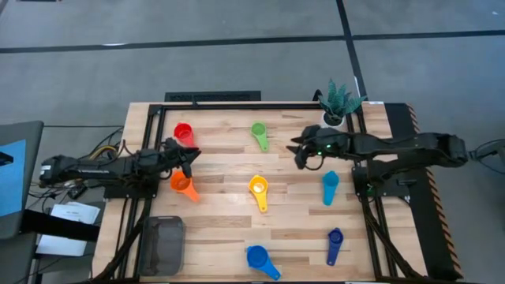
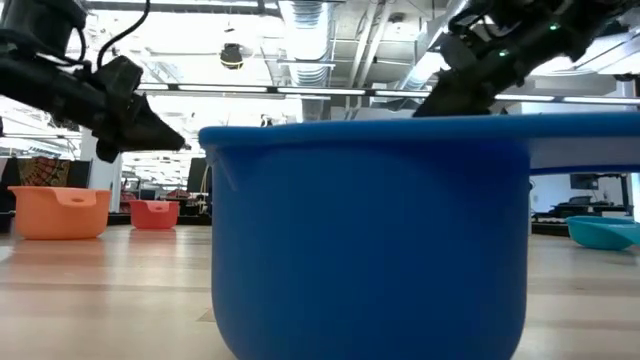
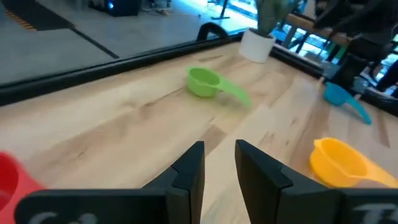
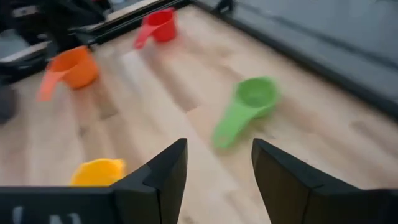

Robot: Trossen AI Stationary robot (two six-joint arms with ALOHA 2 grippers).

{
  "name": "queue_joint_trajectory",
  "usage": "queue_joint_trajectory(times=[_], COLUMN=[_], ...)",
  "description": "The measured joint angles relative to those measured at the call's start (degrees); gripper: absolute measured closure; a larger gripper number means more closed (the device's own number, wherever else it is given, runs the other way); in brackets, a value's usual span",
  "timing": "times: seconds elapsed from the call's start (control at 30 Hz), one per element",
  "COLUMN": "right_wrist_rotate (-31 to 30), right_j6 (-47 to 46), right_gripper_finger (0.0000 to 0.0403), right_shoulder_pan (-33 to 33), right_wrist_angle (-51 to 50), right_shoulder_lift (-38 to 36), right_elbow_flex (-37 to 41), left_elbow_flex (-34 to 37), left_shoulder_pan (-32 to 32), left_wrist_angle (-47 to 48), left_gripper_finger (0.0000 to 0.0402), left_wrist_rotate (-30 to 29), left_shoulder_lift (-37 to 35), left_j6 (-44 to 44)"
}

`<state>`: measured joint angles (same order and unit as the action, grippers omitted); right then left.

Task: Nest measuring cups in basket
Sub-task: Move the orange measuring cup to the center

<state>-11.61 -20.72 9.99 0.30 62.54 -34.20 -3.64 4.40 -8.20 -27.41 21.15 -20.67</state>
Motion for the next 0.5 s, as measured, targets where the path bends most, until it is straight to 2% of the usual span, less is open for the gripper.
queue_joint_trajectory(times=[0.17, 0.3, 0.37, 0.5], right_wrist_rotate=[1.28, 1.24, 1.24, 1.12], right_j6=[-0.88, -0.86, -1.26, -1.93], right_gripper_finger=[0.0207, 0.0211, 0.0213, 0.0216], right_shoulder_pan=[-2.23, -3.16, -3.27, -2.98], right_wrist_angle=[0.15, 0.26, 0.15, 1.73], right_shoulder_lift=[8.14, 14.18, 16.65, 21.28], right_elbow_flex=[-3.92, -8.06, -10.22, -14.15], left_elbow_flex=[-2.72, -5.44, -7.78, -13.39], left_shoulder_pan=[0.0, 0.75, 1.91, 5.17], left_wrist_angle=[0.23, 0.91, 3.49, 12.02], left_gripper_finger=[0.0324, 0.0324, 0.0324, 0.0324], left_wrist_rotate=[-1.16, -12.24, -15.18, -14.68], left_shoulder_lift=[6.66, 10.81, 11.85, 12.65], left_j6=[0.52, -2.29, -4.36, -6.58])
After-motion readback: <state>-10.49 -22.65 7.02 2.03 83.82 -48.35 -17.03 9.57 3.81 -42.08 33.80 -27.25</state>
